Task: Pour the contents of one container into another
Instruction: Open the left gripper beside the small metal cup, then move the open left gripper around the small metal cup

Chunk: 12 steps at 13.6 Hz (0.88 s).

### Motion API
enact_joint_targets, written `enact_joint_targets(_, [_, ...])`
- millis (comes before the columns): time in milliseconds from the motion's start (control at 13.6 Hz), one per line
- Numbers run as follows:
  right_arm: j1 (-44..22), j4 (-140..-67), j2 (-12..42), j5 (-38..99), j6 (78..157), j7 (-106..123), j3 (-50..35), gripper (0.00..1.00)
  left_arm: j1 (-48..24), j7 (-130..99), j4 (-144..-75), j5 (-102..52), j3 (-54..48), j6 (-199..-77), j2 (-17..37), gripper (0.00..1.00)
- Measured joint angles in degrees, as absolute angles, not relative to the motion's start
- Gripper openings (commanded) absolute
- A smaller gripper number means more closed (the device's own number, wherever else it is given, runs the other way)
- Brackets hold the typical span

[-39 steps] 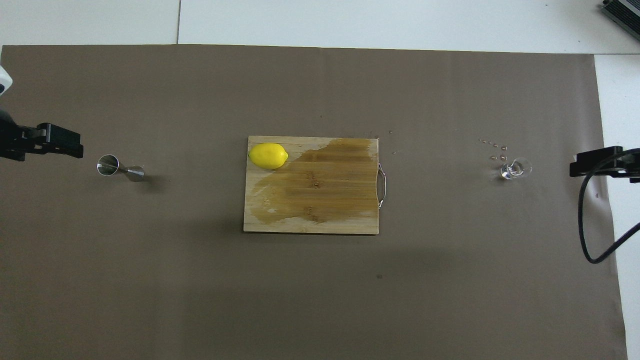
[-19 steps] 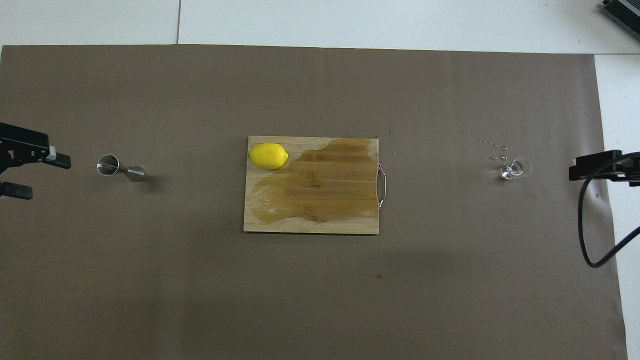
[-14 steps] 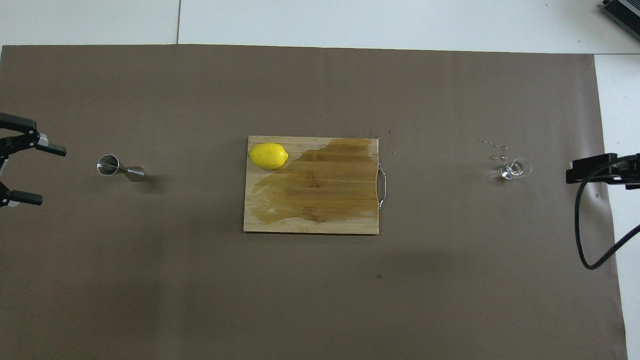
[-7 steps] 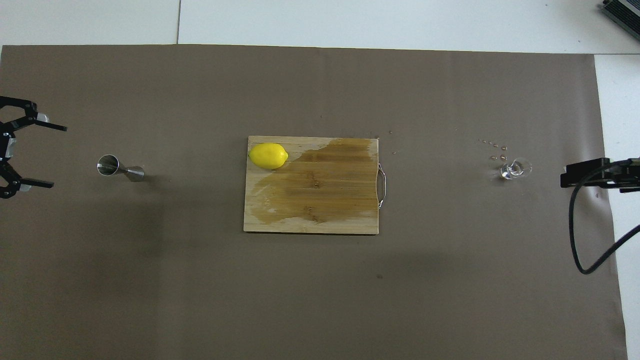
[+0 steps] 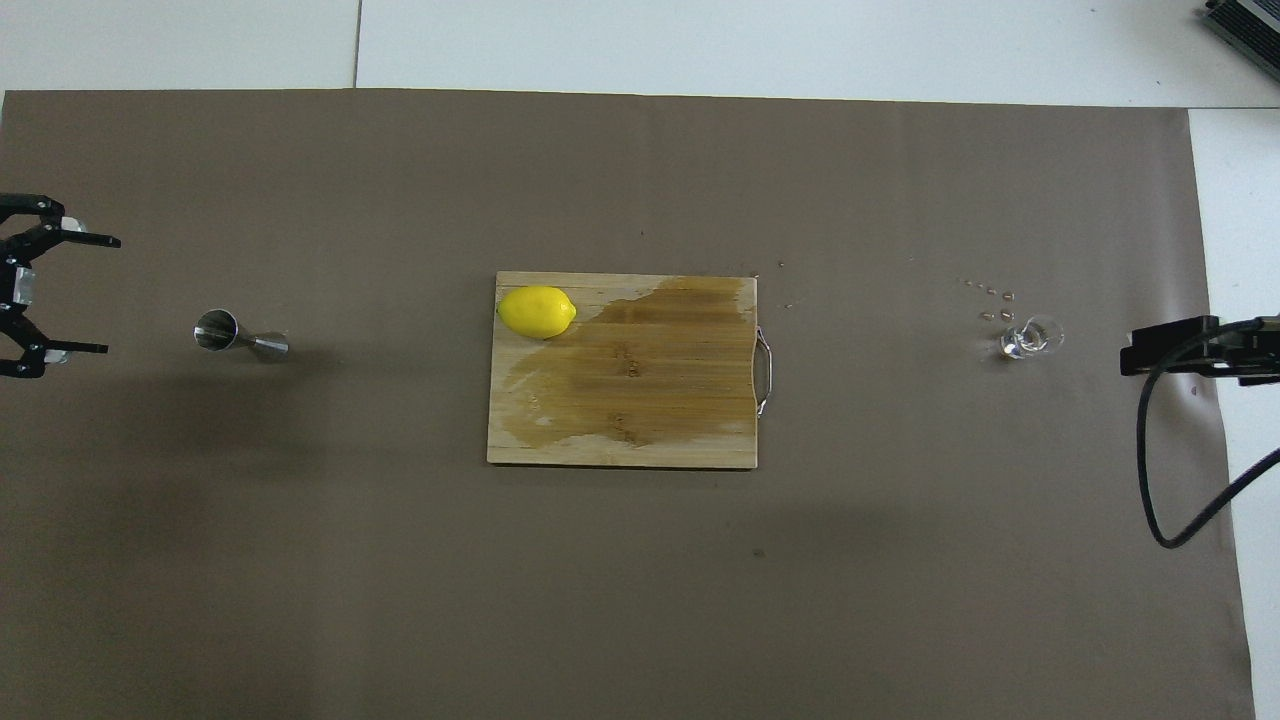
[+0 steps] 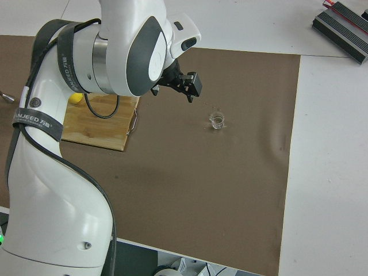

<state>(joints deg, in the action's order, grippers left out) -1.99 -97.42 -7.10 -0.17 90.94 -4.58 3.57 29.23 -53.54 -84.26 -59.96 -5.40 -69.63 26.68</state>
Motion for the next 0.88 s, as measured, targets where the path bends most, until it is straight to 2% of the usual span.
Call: enact_joint_targets(881, [-1.8, -94.2, -5.8, -1.1, 91.3, -4.8, 4.1, 1.0, 29.8, -53.4, -84.0, -67.0, -6.7, -69.9, 38.3, 1.0])
